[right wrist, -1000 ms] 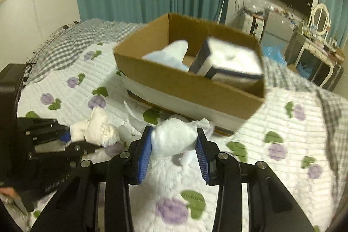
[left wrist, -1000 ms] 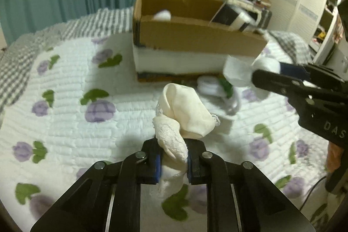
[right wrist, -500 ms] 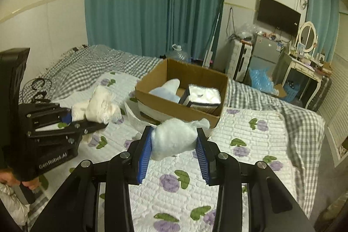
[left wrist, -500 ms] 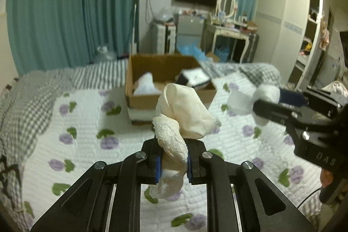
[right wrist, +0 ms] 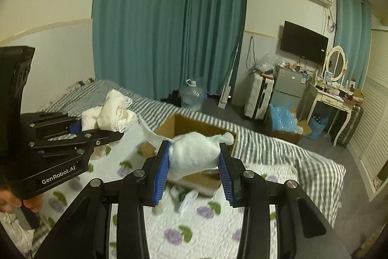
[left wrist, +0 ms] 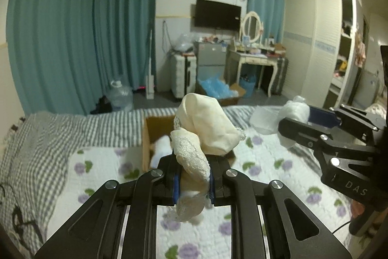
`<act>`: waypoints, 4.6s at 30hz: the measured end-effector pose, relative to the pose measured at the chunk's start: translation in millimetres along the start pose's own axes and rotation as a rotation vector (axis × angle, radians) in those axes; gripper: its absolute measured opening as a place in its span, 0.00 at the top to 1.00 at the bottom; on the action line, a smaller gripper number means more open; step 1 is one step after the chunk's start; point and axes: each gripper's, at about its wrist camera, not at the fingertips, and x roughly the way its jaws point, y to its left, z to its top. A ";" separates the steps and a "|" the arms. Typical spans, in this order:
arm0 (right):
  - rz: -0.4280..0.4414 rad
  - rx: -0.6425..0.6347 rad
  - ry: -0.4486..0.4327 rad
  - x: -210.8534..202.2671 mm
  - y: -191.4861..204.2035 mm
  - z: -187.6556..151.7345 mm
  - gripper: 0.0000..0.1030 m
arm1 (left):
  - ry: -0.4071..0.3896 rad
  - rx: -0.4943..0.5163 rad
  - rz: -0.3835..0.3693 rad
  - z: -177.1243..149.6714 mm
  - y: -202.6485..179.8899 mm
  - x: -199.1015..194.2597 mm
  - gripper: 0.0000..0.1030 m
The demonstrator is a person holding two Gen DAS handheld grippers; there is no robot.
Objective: Organize soft objects
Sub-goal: 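Carry both cloths into the cardboard box and open both tools, then lift both tools up and away from the box, then lower both tools toward the white bottle and pipe-cleaner toy beside the box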
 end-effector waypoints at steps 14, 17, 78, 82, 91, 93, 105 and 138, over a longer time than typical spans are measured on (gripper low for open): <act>0.024 0.061 0.117 175.6 -48.2 36.2 0.63 | 0.056 0.025 0.069 32.9 29.6 147.4 0.82; 0.030 0.080 0.158 221.4 -59.3 32.5 0.63 | 0.083 0.031 0.080 29.2 35.1 181.1 0.82; -0.143 0.077 -0.227 -160.9 26.5 52.9 0.00 | -0.372 0.036 0.249 38.5 6.8 -157.8 0.03; -0.127 0.096 -0.197 -143.0 32.2 12.7 0.00 | -0.361 -0.015 0.235 16.1 14.8 -149.4 0.03; -0.136 0.168 -0.061 -58.2 20.6 -56.8 0.00 | -0.225 -0.064 0.212 -46.5 20.4 -85.4 0.03; -0.128 0.176 -0.020 -33.3 16.3 -69.9 0.00 | -0.180 -0.079 0.186 -57.1 23.2 -66.3 0.03; -0.134 0.187 0.114 74.0 -2.6 -128.0 0.00 | -0.014 -0.113 0.231 -116.0 33.2 33.0 0.03; -0.097 0.204 0.337 215.8 -17.9 -167.1 0.00 | 0.316 -0.118 0.091 -172.6 26.1 187.1 0.27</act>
